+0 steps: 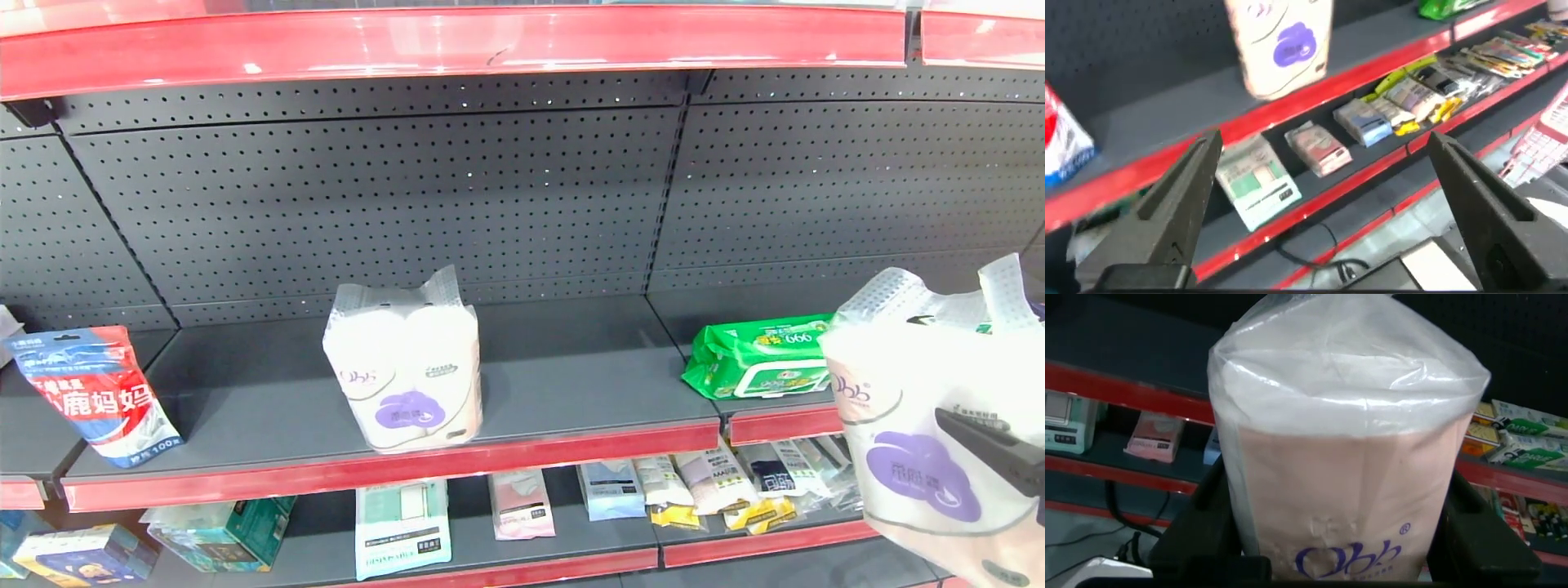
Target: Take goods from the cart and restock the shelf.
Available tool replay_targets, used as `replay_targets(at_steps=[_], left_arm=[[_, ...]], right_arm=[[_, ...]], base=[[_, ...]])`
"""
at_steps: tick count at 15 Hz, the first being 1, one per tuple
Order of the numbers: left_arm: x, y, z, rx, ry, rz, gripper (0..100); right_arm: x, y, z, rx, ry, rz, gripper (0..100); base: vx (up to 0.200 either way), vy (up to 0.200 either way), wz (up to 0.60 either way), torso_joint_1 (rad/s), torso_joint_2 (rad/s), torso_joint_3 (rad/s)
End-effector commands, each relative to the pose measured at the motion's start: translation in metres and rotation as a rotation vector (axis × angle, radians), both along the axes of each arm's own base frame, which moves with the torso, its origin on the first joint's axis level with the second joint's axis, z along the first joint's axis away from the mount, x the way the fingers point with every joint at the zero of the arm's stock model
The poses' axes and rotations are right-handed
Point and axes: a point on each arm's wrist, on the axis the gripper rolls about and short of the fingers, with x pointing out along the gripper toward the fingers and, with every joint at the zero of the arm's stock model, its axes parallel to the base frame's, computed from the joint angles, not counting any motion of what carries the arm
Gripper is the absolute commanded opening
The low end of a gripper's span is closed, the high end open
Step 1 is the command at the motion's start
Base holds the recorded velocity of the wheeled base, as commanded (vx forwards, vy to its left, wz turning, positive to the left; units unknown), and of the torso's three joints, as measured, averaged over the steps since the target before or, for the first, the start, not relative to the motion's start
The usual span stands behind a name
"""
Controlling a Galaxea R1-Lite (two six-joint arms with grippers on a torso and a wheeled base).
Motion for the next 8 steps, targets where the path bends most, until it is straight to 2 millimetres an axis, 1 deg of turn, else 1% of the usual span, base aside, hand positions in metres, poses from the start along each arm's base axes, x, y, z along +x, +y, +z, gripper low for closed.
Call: replay_targets(at_steps=[1,4,8], left_arm=[[-0.0041,0.0014,-0.0002,0.004,-0.039,-0.031,100],[-0.0025,0.0024,-0.0034,0.017,-0.031,-0.041,100],[-0.002,0.0025,-0.004,0.028,-0.034,-0.034,100]], right_arm=[[0.0013,0.0002,0.003,0.0,-0.008,0.001,0],[0.0052,0.0004,0.0071,0.0,-0.013,-0.001,0],[0.0058,0.0005,0.0068,0.001,-0.01,0.001,0]], base=[[0.0,0.0,0.0,0.0,0.0,0.0],[0.0,0.0,0.0,0.0,0.0,0.0],[0.0,0.0,0.6,0.007,0.0,0.002]])
